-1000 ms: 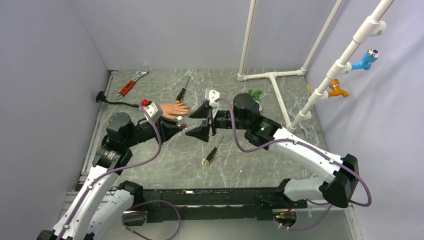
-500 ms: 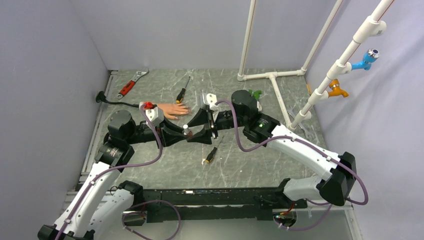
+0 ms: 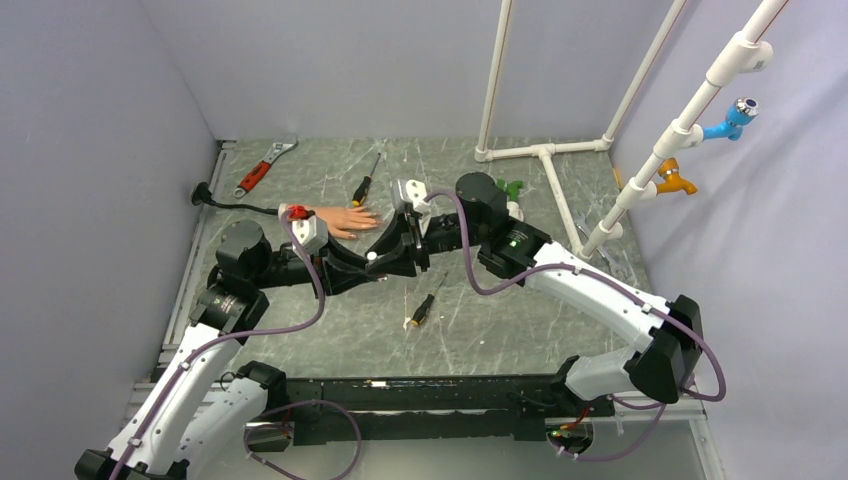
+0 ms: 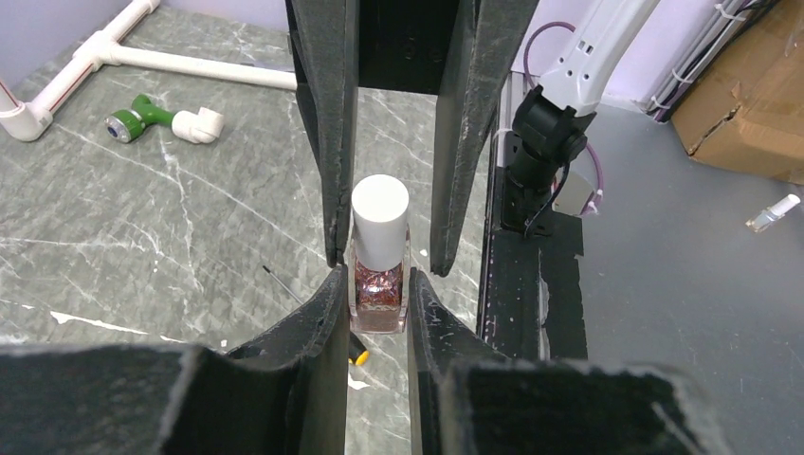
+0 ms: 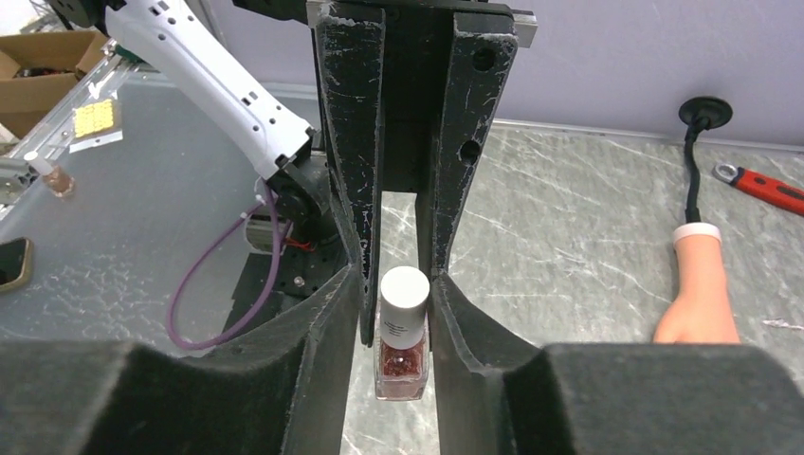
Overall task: Paint the nails
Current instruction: Screw the nail polish bottle.
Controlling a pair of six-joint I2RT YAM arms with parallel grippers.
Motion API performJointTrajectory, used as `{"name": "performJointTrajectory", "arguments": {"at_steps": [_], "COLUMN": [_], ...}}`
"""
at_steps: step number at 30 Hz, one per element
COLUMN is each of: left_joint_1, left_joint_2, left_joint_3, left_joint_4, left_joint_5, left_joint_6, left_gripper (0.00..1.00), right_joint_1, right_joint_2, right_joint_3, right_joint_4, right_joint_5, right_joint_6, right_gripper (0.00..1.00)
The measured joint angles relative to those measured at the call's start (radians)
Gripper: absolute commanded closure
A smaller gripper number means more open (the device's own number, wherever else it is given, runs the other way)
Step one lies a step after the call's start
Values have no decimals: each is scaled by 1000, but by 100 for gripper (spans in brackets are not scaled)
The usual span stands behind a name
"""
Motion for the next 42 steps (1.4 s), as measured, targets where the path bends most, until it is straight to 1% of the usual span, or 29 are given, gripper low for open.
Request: {"name": "performJointTrajectory", "arguments": {"at_steps": [2, 6, 13, 18, 26, 34, 38, 40, 42], "left_joint_1": [-1, -1, -7, -8, -6, 3, 10, 11, 12], "left_joint_2": [0, -1, -3, -17, -52, -57, -63, -64, -64], "left_joint_3": [0, 0, 0, 1, 1, 1, 1, 1, 1], "left_joint_4": [0, -2, -9, -28, -77, -117, -117, -117, -117], "left_joint_5": [0, -5, -76, -159, -331, -420, -446, -453, -455], "left_joint_6": [0, 0, 3, 3, 3, 2, 0, -1, -2], "left_gripper": [100, 100, 100, 100, 100, 100, 100, 100, 100], "right_joint_1": [0, -2, -3, 5, 82, 180, 217, 230, 238], "right_joint_2": [3, 6, 6, 13, 38, 63, 79, 81, 82], "right_joint_3": [0, 1, -5, -14, -17, -11, 6, 6, 6], "right_joint_4": [0, 0, 13, 47, 92, 98, 100, 105, 107], "right_joint_5": [-4, -3, 40, 135, 408, 719, 838, 880, 915], "right_joint_6": [1, 2, 10, 47, 88, 98, 109, 120, 134], "right_gripper": [80, 88, 94, 94, 96, 96, 96, 94, 87]}}
